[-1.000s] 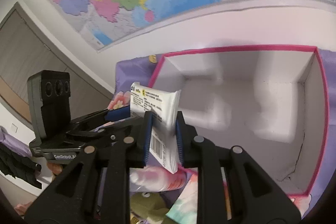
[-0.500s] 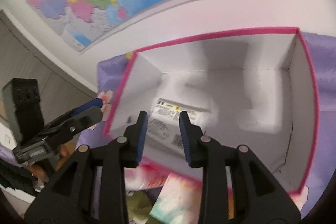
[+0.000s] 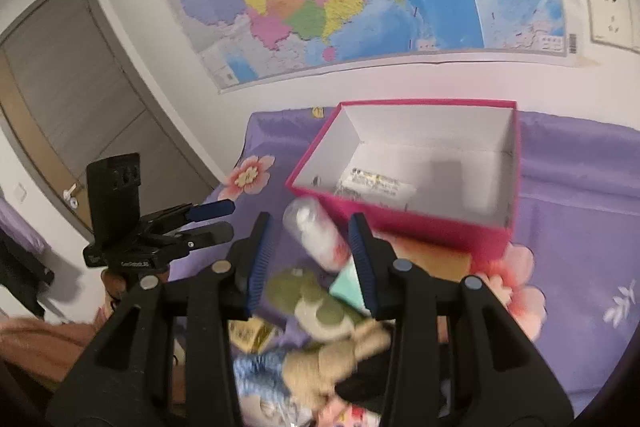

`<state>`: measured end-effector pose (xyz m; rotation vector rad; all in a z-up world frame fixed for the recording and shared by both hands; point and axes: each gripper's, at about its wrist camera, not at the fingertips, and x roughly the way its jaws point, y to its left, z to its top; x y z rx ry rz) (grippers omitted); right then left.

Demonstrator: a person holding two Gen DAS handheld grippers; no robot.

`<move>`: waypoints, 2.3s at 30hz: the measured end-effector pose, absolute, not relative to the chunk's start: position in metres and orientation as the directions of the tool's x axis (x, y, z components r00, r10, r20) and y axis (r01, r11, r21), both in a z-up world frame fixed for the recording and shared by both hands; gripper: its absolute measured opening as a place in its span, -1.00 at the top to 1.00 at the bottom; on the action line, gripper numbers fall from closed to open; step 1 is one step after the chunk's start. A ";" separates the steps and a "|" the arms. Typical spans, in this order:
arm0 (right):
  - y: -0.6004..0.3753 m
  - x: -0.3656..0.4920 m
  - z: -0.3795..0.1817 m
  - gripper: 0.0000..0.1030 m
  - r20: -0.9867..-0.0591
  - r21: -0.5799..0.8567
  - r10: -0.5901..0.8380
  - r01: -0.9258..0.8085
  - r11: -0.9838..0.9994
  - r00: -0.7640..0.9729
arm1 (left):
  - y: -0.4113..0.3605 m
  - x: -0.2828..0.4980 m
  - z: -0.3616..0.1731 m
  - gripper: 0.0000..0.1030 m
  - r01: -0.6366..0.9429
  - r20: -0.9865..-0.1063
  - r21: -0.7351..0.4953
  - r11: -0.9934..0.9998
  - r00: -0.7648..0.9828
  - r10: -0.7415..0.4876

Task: Organize soft objects
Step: 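Move the left gripper back to the pile of items, then grasp the blue gingham scrunchie with the left gripper, then carry the scrunchie over the pink box and open the left gripper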

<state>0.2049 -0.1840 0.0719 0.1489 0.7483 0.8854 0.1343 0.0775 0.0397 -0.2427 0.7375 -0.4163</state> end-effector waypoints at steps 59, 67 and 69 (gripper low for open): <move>-0.153 0.094 0.012 0.79 -0.574 0.395 0.792 -0.777 0.490 0.208 | 0.016 0.060 0.008 0.39 0.532 -0.582 -0.275 0.801 0.571 -0.579; -0.162 0.111 0.052 0.79 -0.523 0.338 0.793 -0.778 0.529 0.312 | 0.015 0.097 0.045 0.47 0.534 -0.537 -0.230 0.814 0.628 -0.563; -0.164 0.117 0.058 0.79 -0.514 0.329 0.792 -0.777 0.537 0.329 | 0.016 0.107 0.053 0.47 0.533 -0.528 -0.238 0.812 0.631 -0.569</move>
